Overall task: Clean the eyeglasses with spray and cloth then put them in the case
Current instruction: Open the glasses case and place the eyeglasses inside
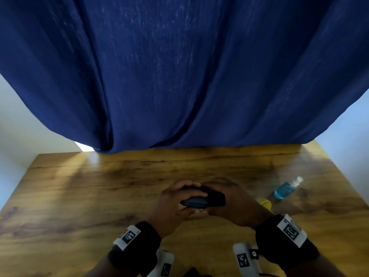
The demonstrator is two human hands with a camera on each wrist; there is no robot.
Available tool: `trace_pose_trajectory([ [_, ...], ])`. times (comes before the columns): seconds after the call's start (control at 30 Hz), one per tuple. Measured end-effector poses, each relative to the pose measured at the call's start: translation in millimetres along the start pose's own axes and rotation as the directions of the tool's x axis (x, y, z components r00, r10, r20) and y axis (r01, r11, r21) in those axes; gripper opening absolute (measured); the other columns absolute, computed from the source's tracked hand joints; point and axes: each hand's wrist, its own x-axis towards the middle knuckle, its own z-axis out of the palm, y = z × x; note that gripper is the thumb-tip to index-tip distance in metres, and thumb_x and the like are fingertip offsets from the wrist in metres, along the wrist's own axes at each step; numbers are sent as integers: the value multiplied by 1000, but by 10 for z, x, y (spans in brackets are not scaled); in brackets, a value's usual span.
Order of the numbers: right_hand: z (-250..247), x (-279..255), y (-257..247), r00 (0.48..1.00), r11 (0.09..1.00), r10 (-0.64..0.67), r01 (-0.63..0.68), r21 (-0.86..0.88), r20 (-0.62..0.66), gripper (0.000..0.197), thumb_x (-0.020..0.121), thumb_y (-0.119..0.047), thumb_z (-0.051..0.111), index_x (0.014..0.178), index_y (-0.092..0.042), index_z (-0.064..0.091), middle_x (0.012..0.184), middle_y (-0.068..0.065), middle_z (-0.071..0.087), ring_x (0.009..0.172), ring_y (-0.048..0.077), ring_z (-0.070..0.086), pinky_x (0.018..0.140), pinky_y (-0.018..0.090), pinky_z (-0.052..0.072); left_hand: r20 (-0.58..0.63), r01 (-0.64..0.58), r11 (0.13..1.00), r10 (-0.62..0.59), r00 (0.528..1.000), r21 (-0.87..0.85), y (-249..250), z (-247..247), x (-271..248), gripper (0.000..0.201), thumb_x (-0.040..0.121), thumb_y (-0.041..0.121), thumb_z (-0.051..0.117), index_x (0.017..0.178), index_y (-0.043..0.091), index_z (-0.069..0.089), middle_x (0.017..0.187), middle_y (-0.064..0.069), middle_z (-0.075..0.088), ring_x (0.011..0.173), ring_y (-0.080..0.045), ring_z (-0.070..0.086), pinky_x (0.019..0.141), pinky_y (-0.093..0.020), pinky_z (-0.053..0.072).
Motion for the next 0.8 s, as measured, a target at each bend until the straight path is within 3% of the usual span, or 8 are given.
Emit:
trace_pose_trajectory([
  [0.1,98,32,375,992,976,126,-118,-183,31,65,74,-59,71,134,-41,53,127,-19,55,119,12,50,101,41,45,93,89,995,-94,991,56,-105,133,107,54,88,40,77,136,46,54,144,26,43,132,8,40,108,-11,35],
  [0.2,123,56,688,956,920,286,-256,-297,61,62,80,-46,74,137,-35,51,134,-14,53,123,19,44,103,44,42,116,182,979,-191,975,86,-195,191,174,54,90,47,72,140,44,51,147,22,42,135,3,39,115,-25,35],
  [0.33,34,207,1147,885,821,464,-445,-357,-37,55,87,-25,65,139,-31,51,139,-3,53,125,29,42,103,48,44,61,240,969,-244,968,56,-303,201,286,47,90,41,74,134,42,57,141,20,50,131,-2,48,110,-27,41],
  [0.43,-87,424,1397,849,750,513,-515,-415,-127,56,89,-21,64,143,-29,50,144,-1,49,131,32,40,106,51,42,14,234,967,-236,972,97,-381,200,371,42,91,38,73,131,38,61,137,14,56,127,-4,52,107,-26,42],
  [0.57,-216,639,1639,803,658,564,-577,-484,-191,62,91,-19,65,149,-28,44,151,-2,44,137,30,37,106,47,39,14,242,959,-246,969,148,-445,213,400,40,94,39,70,133,37,61,137,17,56,125,3,48,100,-10,32],
  [0.63,-228,673,1717,777,622,596,-607,-495,-203,62,92,-20,65,149,-29,43,151,-2,44,138,30,38,105,47,39,10,258,955,-262,965,144,-472,198,371,39,95,38,69,132,38,61,136,18,55,125,3,49,99,-8,31],
  [0.8,-160,686,1761,774,592,578,-616,-519,-259,55,95,-17,58,147,-30,46,148,-2,47,136,28,41,103,47,38,-11,301,944,-302,953,137,-497,134,322,37,95,34,70,132,35,63,135,17,55,122,3,51,95,-3,31],
])
